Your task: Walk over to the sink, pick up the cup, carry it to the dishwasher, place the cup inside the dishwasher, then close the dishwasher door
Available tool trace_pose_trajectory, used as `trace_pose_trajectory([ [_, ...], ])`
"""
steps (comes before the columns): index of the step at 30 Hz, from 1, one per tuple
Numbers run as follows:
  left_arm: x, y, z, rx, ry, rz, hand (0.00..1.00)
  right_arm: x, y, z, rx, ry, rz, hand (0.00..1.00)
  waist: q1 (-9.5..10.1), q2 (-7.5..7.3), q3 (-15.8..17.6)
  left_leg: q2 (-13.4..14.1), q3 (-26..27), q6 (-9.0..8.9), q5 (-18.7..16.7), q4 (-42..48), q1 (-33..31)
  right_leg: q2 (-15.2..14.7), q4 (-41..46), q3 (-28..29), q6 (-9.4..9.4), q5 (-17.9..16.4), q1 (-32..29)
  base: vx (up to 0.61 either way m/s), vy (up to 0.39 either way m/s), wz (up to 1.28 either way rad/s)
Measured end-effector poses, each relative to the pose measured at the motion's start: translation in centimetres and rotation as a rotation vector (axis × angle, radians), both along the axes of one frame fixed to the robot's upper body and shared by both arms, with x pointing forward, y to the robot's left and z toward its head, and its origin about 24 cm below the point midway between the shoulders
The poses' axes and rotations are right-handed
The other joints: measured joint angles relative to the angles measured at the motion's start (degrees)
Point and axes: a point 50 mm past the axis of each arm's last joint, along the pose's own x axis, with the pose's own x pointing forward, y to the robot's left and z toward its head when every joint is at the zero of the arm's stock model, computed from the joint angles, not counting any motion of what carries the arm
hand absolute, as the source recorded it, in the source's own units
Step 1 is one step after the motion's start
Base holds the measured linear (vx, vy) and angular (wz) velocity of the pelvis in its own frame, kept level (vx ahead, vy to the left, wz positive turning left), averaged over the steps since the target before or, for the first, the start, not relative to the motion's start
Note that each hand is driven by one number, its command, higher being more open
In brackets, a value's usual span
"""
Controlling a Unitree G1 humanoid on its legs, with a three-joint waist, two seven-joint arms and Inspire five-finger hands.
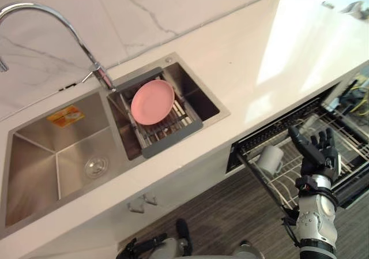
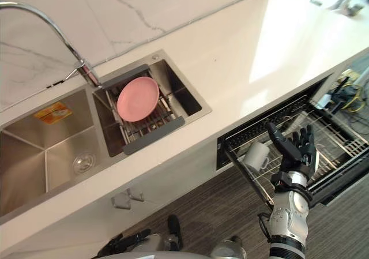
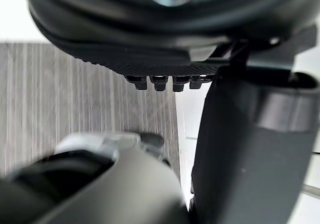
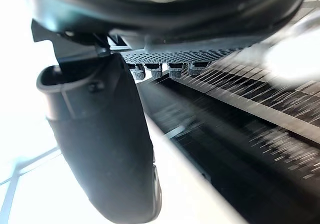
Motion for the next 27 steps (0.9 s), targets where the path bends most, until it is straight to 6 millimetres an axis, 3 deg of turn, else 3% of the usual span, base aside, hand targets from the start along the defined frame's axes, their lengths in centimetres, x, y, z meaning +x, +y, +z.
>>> trace_pose_trajectory([
  [3, -0.3, 0.0, -0.1, -0.013, -0.008, 0.049, 1.0, 0.0, 0.9, 1.5, -0.059, -0.11, 0.091, 1.0, 0.03, -0.24, -0.31, 1.38, 1.09, 0.27, -1.42, 3.4, -0.75, 0.83, -0.65, 1.25, -0.5, 0.34, 0.17, -0.01, -0.032, -0.22],
  [5, -0.4, -0.3, -0.2, -0.019, -0.026, 0.085, 1.0, -0.1, 1.4, 3.4, -0.119, -0.215, 0.121, 1.0, 0.05, 0.06, -0.56, 3.01, 1.56, 0.46, -4.51, 9.89, -3.51, 1.23, -0.82, 1.32, -0.72, 0.49, 0.34, 0.0, -0.015, -0.04],
  [7, -0.5, -0.4, -0.2, -0.018, -0.033, 0.093, 1.0, -0.2, 1.5, 4.6, -0.14, -0.285, 0.142, 1.0, -0.29, 0.21, -0.71, 4.17, 5.14, 1.45, -6.31, 13.47, -4.73, 1.16, -1.03, 0.33, -0.69, 0.49, 1.55, 0.01, 0.011, 0.19],
  [8, -0.4, -0.4, -0.2, -0.016, -0.04, 0.092, 1.0, -0.4, 1.6, 5.3, -0.136, -0.342, 0.164, 1.0, -0.46, 0.18, -0.73, 5.79, 10.23, 2.84, -8.46, 16.16, -4.92, 1.01, -1.21, -0.85, -0.51, 0.41, 2.79, 0.01, 0.037, 0.36],
  [10, -0.3, -0.4, -0.1, -0.013, -0.042, 0.089, 1.0, -0.5, 2.0, 6.2, -0.149, -0.406, 0.216, 1.0, -0.46, 0.09, -0.94, 7.27, 13.38, 3.09, -10.29, 19.63, -4.92, 0.49, -1.33, -1.89, 0.31, 0.22, 4.11, 0.04, 0.057, 0.27],
  [13, -0.4, -0.2, -0.1, 0.001, -0.033, 0.092, 1.0, 0.5, 4.6, 6.1, -0.13, -0.431, 0.393, 1.0, -0.05, -0.97, -1.82, 4.63, 13.63, 3.07, -11.34, 18.4, -4.23, -1.51, -1.48, -1.77, 1.88, 0.57, 4.25, 0.05, 0.11, 0.04],
  [15, -0.5, -0.1, -0.1, 0.03, -0.018, 0.093, 1.0, 1.4, 7.5, 5.5, -0.092, -0.407, 0.553, 1.0, 0.47, -2.1, -2.32, 1.42, 14.06, 3.65, -10.94, 14.84, -3.09, -3.63, -2.05, -2.15, 2.99, 1.18, 4.26, 0.05, 0.113, 0.07],
  [17, -0.3, 0.2, 0.1, 0.067, -0.014, 0.077, 1.0, 1.8, 9.1, 5.1, -0.061, -0.39, 0.629, 1.0, 0.72, -3.22, -2.71, -0.89, 13.02, 3.69, -10.98, 13.81, -3.4, -5.59, -1.23, -4.26, 3.82, 0.55, 4.36, 0.06, 0.116, 0.49],
  [19, 0.3, 1.1, 0.5, 0.111, -0.027, 0.066, 1.0, 1.8, 9.8, 4.7, -0.031, -0.381, 0.644, 1.0, 1.3, -5.32, -2.6, -3.11, 12.15, 3.75, -12.53, 15.98, -3.89, -8.83, 1.82, -7.48, 3.64, -1.6, 4.62, 0.1, 0.111, 0.84],
  [20, 0.4, 0.9, 0.4, 0.124, -0.02, 0.046, 1.0, 1.8, 9.5, 4.5, -0.039, -0.363, 0.638, 1.0, 1.37, -4.86, -2.68, -2.66, 9.67, 4.61, -15.5, 18.86, -4.51, -9.79, 8.82, -9.16, 2.95, -2.26, 3.67, 0.11, 0.084, 0.79],
  [21, 0.4, 0.8, 0.4, 0.129, -0.017, 0.038, 1.0, 1.8, 9.4, 4.2, -0.036, -0.343, 0.633, 1.0, 1.56, -4.87, -2.68, -2.91, 8.42, 5.19, -16.01, 19.2, -4.48, -11.33, 14.51, -9.23, 2.37, -2.35, 1.97, 0.18, 0.199, 0.97],
  [23, 0.4, 1.6, 0.6, 0.17, 0.003, -0.011, 1.0, 1.8, 10.1, 3.6, -0.008, -0.316, 0.618, 1.0, 1.45, -6.05, -2.16, -4.75, 3.78, 7.12, -16.71, 17.34, -1.87, -16.75, 36.92, -3.45, -9.76, 2.93, -6.48, 0.18, 0.243, 1.01],
  [24, 0.4, 1.8, 0.6, 0.18, 0.007, -0.018, 1.0, 1.8, 10.3, 3.6, -0.004, -0.317, 0.618, 1.0, 1.21, -6.6, -1.95, -5.15, 2.41, 7.55, -16.77, 16.97, -1.29, -16.42, 40.75, -0.62, -8.45, 1.44, -8.52, 0.18, 0.153, 1.14],
  [25, 0.4, 2.2, 0.7, 0.2, 0.02, -0.04, 1.0, 1.9, 11.0, 3.5, 0.005, -0.314, 0.634, 1.0, 0.95, -7.1, -1.71, -5.84, -0.19, 8.4, -16.35, 15.84, 0.22, -13.79, 43.25, 3.8, -6.17, -2.14, -11.09, 0.33, 0.19, 1.23],
  [26, 0.4, 2.3, 0.7, 0.207, 0.033, -0.048, 1.0, 1.9, 11.5, 3.4, 0.013, -0.309, 0.646, 1.0, 0.79, -7.46, -1.82, -6.44, -2.64, 8.72, -16.13, 14.42, 2.3, -10.65, 41.24, 6.56, -4.46, -4.44, -11.82, 0.31, 0.134, 1.36],
  [27, 0.4, 2.3, 0.7, 0.209, 0.037, -0.055, 1.0, 2.0, 11.8, 3.4, 0.018, -0.306, 0.653, 1.0, 0.82, -7.47, -1.83, -6.84, -4.56, 8.72, -16.13, 13.47, 3.78, -8.56, 38.25, 7.26, -4.03, -5.36, -12.12, 0.38, 0.133, 1.21],
])
